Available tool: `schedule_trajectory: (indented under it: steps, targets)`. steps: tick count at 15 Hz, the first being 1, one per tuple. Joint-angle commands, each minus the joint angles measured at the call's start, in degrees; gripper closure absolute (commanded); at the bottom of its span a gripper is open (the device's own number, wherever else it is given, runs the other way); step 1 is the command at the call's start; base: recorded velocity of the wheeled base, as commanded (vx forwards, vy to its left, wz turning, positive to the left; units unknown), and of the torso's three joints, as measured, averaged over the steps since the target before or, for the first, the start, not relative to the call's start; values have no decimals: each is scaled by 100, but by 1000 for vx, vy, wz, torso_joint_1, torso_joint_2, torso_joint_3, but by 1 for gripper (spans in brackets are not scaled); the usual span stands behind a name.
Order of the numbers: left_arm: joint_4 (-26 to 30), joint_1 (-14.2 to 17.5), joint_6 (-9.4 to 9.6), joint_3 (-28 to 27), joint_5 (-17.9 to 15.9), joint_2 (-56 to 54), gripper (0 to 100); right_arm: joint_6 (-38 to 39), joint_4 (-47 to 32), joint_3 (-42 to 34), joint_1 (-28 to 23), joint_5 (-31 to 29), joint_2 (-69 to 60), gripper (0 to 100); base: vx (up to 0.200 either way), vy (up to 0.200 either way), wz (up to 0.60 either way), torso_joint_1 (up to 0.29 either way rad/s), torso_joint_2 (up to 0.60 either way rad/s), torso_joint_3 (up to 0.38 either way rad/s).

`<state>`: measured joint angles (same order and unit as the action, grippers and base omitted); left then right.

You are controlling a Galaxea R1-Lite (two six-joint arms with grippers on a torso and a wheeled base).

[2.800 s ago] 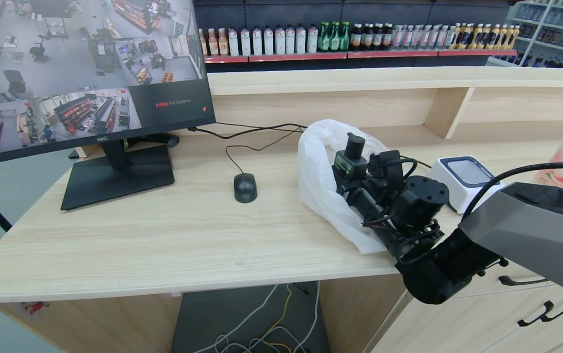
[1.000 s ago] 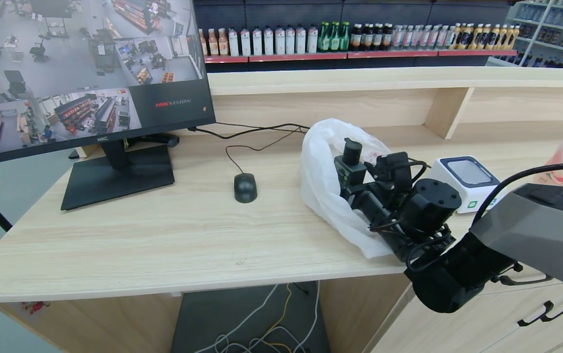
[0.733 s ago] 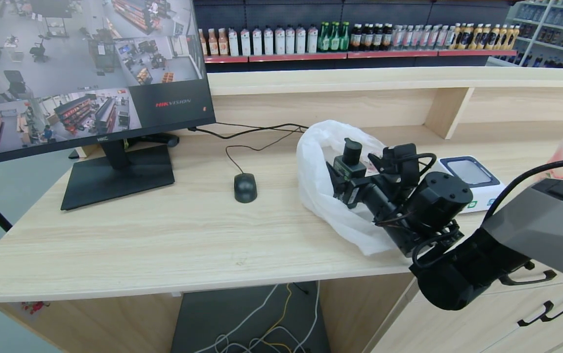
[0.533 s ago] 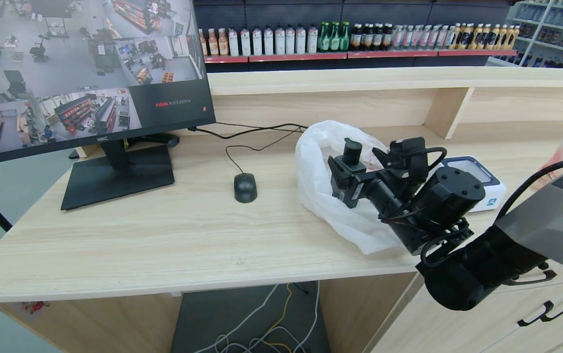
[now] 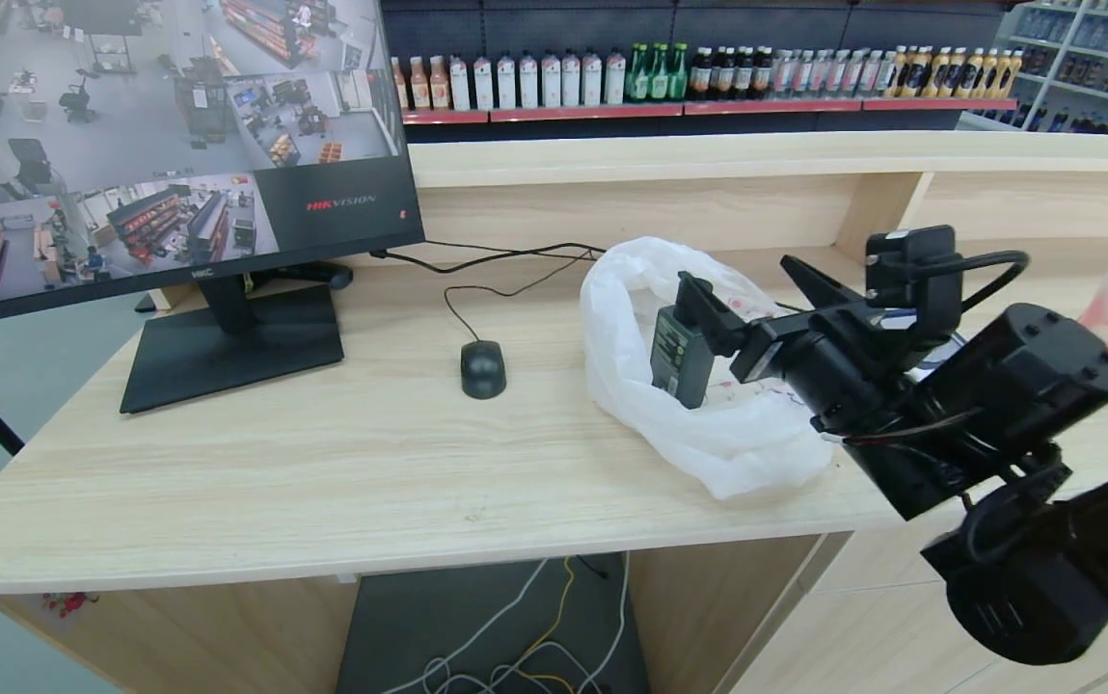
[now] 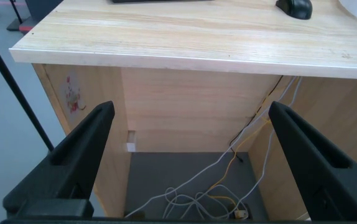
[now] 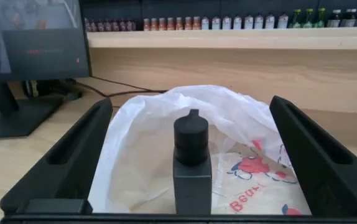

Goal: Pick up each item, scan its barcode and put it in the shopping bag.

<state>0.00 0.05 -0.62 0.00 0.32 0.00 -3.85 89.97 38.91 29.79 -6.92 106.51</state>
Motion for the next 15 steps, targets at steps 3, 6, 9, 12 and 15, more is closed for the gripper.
schedule_trajectory:
  steps: [3, 6, 9, 12, 15]
  targets:
    - [0, 4, -8, 0, 3, 0, 0, 25, 3, -1105, 255, -2, -1159, 0, 0, 0, 0, 0, 0, 0]
    - [0, 4, -8, 0, 3, 0, 0, 139, 3, -1589, 290, -2, -1484, 0, 0, 0, 0, 0, 0, 0]
    - [0, 4, -17, 0, 3, 0, 0, 236, 3, -1571, 404, -11, -1396, 0, 0, 0, 0, 0, 0, 0]
    - [0, 4, -8, 0, 3, 0, 0, 324, 3, -1527, 422, -28, -1361, 0, 0, 0, 0, 0, 0, 0]
    - [0, 4, 9, 0, 3, 0, 0, 376, 3, -1465, 387, -28, -1264, 0, -67, 0, 0, 1, 1, 1]
